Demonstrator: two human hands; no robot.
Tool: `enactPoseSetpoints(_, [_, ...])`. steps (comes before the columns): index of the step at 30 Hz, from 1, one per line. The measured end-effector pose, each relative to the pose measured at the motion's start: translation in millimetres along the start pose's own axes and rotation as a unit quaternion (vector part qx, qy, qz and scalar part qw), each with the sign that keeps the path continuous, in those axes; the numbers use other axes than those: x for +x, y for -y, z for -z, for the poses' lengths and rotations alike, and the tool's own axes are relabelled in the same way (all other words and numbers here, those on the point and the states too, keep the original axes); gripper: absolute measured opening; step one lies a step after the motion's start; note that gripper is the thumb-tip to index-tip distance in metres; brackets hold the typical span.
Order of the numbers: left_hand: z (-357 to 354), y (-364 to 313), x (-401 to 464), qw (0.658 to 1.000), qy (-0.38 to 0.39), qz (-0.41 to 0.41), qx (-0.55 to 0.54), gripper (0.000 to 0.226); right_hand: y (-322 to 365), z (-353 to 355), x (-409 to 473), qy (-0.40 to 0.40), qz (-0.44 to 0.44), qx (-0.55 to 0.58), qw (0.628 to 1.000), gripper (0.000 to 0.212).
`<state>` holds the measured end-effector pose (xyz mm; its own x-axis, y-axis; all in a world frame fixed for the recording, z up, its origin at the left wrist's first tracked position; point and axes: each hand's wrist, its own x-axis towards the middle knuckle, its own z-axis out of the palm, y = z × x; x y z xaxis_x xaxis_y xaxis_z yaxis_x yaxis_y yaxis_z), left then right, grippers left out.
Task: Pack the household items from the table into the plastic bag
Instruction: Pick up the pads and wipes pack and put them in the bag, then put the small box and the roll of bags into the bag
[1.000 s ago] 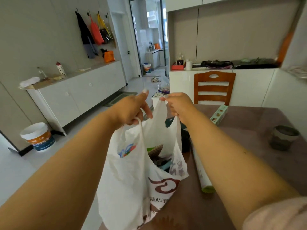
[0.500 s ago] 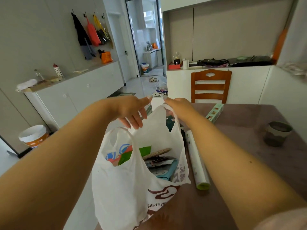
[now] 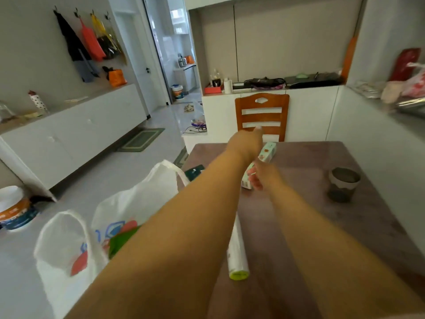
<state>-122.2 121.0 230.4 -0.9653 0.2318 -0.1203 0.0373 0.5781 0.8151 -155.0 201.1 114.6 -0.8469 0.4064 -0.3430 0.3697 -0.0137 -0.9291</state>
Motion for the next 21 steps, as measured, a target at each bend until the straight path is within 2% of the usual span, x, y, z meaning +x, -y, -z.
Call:
enactPoseSetpoints(4, [-54,68,41,0.986,-0.028,0.160,0.044,0.041,-51,19,35,0.002,-0.042,0.022,0.999,0.039])
enactPoseSetpoints(6, [-74,117,56,0.956,-0.062,0.285,0.003,0.048,-70,20,45,0.027,-0.087,0.024,0.996,0.046])
enactPoseSetpoints(8, [-88,155,56,0.922,-0.114,0.368,-0.041,0.056,-85,19,55,0.053,-0.121,0.015,0.991,0.047])
enactPoseSetpoints(10, [-96,175,46,0.907,-0.165,0.386,-0.007,0.056,-97,17,64,0.074,-0.142,0.002,0.987,0.050])
enactPoseSetpoints(12, [-95,179,44,0.901,-0.223,0.366,0.057,0.054,-107,15,73,0.081,-0.150,-0.012,0.985,0.051])
enactPoseSetpoints(15, [-84,176,67,0.900,-0.281,0.326,0.072,0.077,-113,11,82,0.075,-0.146,-0.007,0.986,0.048])
enactPoseSetpoints(18, [-74,180,97,0.898,-0.290,0.327,0.053,0.101,-114,11,88,0.085,-0.140,-0.001,0.987,0.046])
enactPoseSetpoints(21, [-68,190,117,0.891,-0.268,0.364,0.037,0.113,-117,9,96,0.098,-0.135,0.018,0.986,0.045])
